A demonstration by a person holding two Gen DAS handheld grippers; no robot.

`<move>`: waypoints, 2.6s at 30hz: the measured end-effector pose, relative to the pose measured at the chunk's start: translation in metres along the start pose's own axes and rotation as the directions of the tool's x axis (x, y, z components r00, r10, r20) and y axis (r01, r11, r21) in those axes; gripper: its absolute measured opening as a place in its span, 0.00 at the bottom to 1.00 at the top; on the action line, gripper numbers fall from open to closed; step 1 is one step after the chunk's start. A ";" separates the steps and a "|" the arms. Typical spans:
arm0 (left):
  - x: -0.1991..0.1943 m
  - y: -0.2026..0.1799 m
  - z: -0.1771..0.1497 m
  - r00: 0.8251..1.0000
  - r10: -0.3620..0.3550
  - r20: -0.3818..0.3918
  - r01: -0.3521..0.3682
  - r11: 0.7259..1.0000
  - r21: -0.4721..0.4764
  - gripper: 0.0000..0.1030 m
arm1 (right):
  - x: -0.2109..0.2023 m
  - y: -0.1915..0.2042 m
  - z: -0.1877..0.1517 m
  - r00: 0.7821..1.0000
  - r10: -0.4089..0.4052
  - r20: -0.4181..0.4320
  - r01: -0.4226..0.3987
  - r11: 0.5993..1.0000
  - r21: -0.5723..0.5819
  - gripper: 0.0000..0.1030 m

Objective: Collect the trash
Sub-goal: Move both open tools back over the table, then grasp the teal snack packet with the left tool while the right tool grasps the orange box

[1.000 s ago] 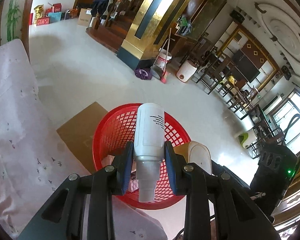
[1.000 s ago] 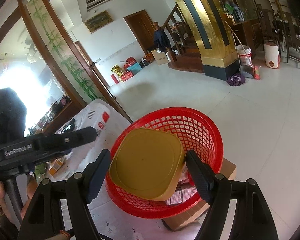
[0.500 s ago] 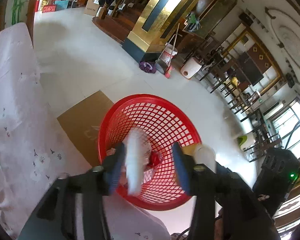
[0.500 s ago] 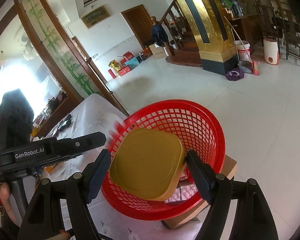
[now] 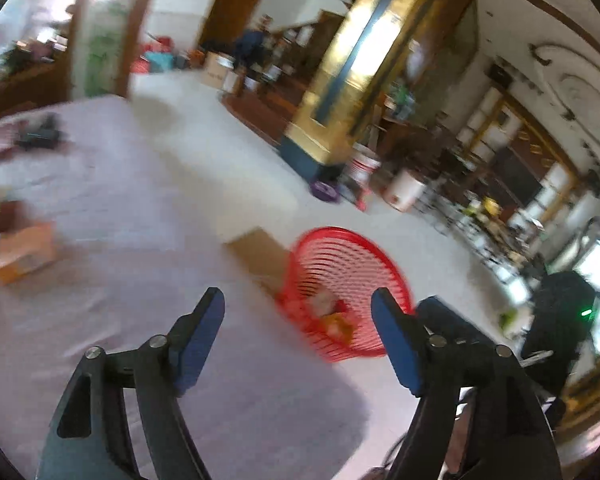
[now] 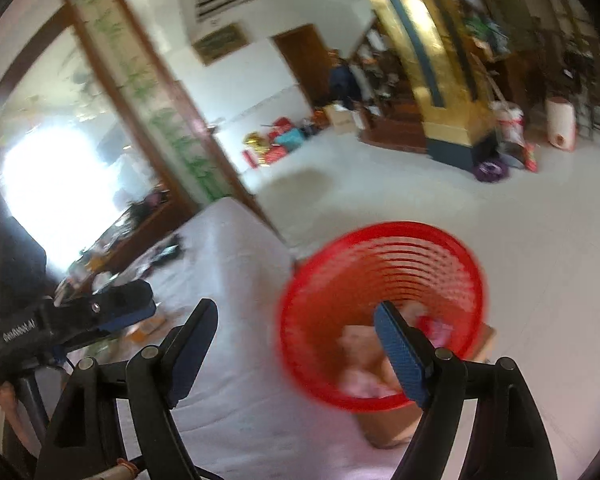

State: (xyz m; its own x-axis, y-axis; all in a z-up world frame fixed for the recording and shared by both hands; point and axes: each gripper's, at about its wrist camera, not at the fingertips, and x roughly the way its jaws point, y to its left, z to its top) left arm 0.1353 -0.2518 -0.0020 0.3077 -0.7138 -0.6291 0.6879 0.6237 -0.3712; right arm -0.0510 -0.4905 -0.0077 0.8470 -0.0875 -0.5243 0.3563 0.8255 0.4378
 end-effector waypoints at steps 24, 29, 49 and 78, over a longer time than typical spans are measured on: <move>-0.195 0.220 -0.056 0.868 0.475 0.148 -0.438 0.871 -0.224 0.73 | 0.119 0.204 -0.039 0.914 0.295 -0.278 -0.352 0.918 -0.184 0.85; -0.195 0.237 -0.062 0.877 0.463 0.130 -0.429 0.876 -0.222 0.73 | 0.147 0.223 -0.039 0.885 0.312 -0.344 -0.393 0.898 -0.196 0.85; -0.105 0.334 -0.023 0.924 0.376 -0.070 -0.382 0.917 -0.117 0.73 | 0.342 0.259 -0.028 0.772 0.225 -0.594 -0.388 0.908 -0.161 0.85; -0.067 0.327 -0.027 0.937 0.301 -0.174 -0.301 0.953 0.030 0.73 | 0.325 0.293 -0.101 0.698 0.121 -0.706 -0.499 0.790 -0.357 0.85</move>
State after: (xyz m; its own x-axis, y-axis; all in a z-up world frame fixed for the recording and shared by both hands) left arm 0.3214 0.0081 -0.1001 0.3810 -0.4258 -0.8207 0.5829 0.7996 -0.1442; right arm 0.2887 -0.2209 -0.1238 0.3556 0.4329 -0.8283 -0.2823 0.8946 0.3464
